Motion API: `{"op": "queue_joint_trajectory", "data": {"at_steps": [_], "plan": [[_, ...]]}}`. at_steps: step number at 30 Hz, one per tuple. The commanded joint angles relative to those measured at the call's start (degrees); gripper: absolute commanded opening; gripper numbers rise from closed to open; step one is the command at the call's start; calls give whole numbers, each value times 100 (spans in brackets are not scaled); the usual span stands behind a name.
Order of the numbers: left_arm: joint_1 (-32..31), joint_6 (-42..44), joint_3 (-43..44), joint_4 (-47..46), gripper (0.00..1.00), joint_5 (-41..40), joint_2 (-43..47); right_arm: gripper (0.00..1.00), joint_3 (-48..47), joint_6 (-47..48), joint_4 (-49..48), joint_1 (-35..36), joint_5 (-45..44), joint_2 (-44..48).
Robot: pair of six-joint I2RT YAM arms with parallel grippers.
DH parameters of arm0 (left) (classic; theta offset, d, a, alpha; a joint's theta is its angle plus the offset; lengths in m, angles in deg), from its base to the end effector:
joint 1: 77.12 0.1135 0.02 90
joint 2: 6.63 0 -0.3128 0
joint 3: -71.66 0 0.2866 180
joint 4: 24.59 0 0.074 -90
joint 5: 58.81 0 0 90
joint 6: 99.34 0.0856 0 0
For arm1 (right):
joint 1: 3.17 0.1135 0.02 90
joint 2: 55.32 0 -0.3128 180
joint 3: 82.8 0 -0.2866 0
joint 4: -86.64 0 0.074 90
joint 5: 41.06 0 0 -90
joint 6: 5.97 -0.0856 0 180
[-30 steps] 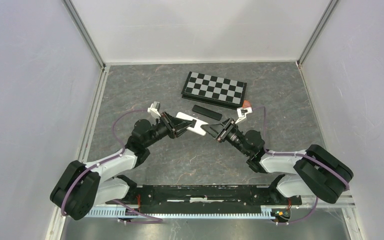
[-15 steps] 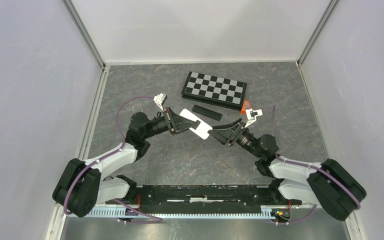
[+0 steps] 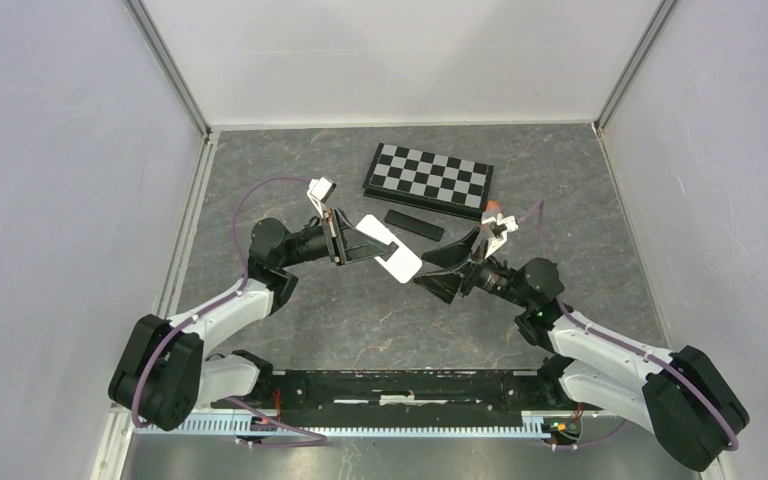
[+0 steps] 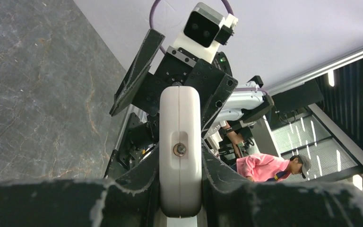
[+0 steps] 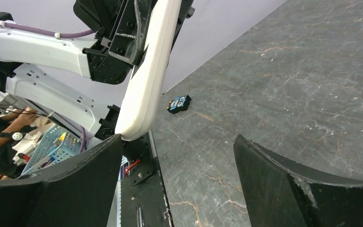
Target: Load the batteries into the remote control
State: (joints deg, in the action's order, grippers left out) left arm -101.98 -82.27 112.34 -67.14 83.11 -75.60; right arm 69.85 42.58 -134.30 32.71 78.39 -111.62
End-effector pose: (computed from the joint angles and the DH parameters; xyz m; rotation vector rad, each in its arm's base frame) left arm 0.2285 -0.1801 0.3009 0.2454 1.7429 -1.9231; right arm 0.1718 0.1762 0.2659 -0.4079 1.5022 1.4459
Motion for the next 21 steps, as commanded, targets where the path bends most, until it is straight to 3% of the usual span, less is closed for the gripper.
{"op": "queue_joint_trajectory", "data": {"at_steps": [1, 8, 18, 21], "plan": [[25, 288, 296, -399, 2, 292, -29, 88, -288, -52, -359, -3, 429, -180], [18, 59, 257, -671, 2, 413, -141, 72, -364, -384, -813, -7, 412, -456], [11, 31, 221, -722, 2, 341, -187, 75, -284, -517, -1126, 2, 418, -501], [16, -5, 174, -852, 2, 345, -214, 68, -381, -718, -933, 65, 171, -630]]}}
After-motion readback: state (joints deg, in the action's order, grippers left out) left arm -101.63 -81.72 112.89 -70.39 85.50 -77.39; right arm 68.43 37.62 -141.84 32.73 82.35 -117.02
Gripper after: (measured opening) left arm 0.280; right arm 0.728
